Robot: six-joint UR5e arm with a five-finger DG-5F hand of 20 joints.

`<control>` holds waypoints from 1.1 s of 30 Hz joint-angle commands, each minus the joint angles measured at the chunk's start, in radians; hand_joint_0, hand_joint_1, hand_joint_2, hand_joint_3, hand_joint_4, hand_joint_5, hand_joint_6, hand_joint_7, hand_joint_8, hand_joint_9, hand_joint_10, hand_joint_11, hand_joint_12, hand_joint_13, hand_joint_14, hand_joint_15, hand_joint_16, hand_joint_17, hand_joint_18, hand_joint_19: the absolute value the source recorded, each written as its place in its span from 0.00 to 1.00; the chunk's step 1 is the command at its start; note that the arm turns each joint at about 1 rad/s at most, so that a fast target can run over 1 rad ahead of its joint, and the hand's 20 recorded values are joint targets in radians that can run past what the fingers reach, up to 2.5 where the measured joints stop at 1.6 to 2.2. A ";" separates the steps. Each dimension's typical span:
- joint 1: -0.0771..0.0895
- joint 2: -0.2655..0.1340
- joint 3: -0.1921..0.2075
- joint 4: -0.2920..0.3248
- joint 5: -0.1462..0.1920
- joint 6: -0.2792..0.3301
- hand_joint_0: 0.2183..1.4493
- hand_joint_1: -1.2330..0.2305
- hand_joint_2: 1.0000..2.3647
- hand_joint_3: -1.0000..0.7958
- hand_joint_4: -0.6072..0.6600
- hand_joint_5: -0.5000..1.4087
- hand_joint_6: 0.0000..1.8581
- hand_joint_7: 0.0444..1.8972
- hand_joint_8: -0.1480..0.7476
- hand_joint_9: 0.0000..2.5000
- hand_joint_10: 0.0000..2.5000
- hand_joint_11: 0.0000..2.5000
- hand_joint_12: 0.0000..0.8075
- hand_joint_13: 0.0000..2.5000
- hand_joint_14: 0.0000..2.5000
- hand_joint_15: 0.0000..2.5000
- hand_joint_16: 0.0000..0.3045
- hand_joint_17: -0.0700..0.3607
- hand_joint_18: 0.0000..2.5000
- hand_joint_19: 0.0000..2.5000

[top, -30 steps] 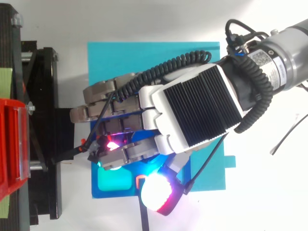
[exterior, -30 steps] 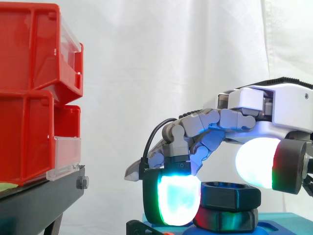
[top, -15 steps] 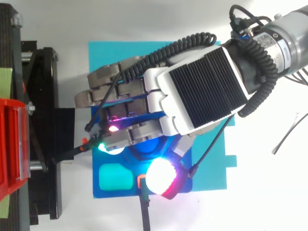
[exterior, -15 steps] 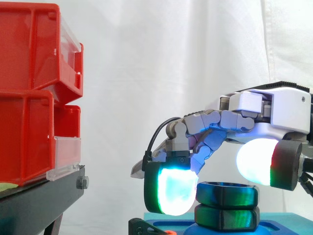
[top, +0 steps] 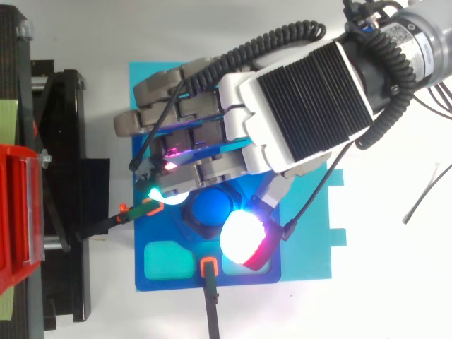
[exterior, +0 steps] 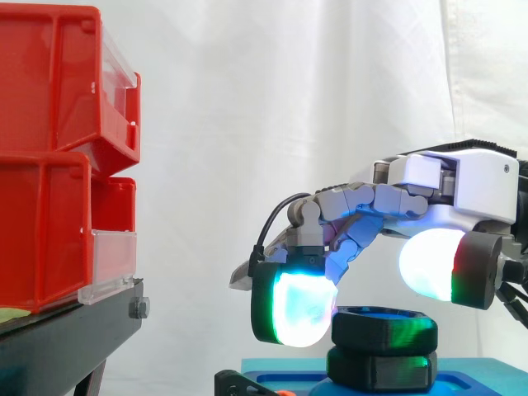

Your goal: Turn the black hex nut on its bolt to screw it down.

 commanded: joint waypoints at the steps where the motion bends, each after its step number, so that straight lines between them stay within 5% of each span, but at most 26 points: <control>1: -0.010 0.000 0.000 0.003 -0.012 0.000 0.23 0.69 0.00 0.28 0.63 0.26 0.27 0.67 0.47 0.38 0.00 0.06 0.39 0.23 0.00 0.01 0.16 0.42 0.17 0.22; 4: -0.027 0.000 0.000 0.010 -0.036 0.011 0.23 0.69 0.00 0.28 0.62 0.26 0.27 0.67 0.47 0.38 0.00 0.06 0.39 0.23 0.00 0.00 0.16 0.42 0.17 0.21; 13: -0.021 0.000 0.028 0.009 -0.047 0.048 0.23 0.68 0.00 0.28 0.60 0.26 0.27 0.67 0.48 0.38 0.00 0.06 0.39 0.24 0.00 0.00 0.16 0.42 0.17 0.21; 18: -0.006 0.000 0.100 -0.051 -0.043 0.083 0.23 0.68 0.00 0.28 0.60 0.26 0.27 0.66 0.47 0.38 0.00 0.06 0.39 0.24 0.00 0.01 0.16 0.42 0.17 0.21; 21: 0.005 0.000 0.110 -0.059 -0.035 0.080 0.23 0.68 0.00 0.28 0.58 0.26 0.27 0.64 0.47 0.38 0.00 0.06 0.39 0.24 0.00 0.01 0.16 0.42 0.17 0.21; 25: 0.019 0.000 0.107 -0.066 -0.015 0.069 0.23 0.68 0.00 0.28 0.55 0.27 0.27 0.63 0.48 0.38 0.00 0.06 0.39 0.23 0.00 0.00 0.16 0.42 0.17 0.21; 26: 0.023 0.000 0.104 -0.068 -0.009 0.063 0.23 0.68 0.00 0.28 0.48 0.27 0.27 0.63 0.47 0.38 0.00 0.06 0.39 0.23 0.00 0.00 0.16 0.42 0.17 0.21; 29: 0.048 0.000 0.064 -0.068 0.042 0.037 0.23 0.68 0.00 0.28 0.42 0.28 0.27 0.63 0.47 0.38 0.00 0.06 0.39 0.23 0.00 0.01 0.16 0.42 0.17 0.21; 33: 0.066 0.000 0.044 -0.059 0.069 0.037 0.23 0.67 0.00 0.28 0.41 0.28 0.27 0.63 0.46 0.38 0.00 0.06 0.39 0.23 0.00 0.01 0.16 0.42 0.17 0.21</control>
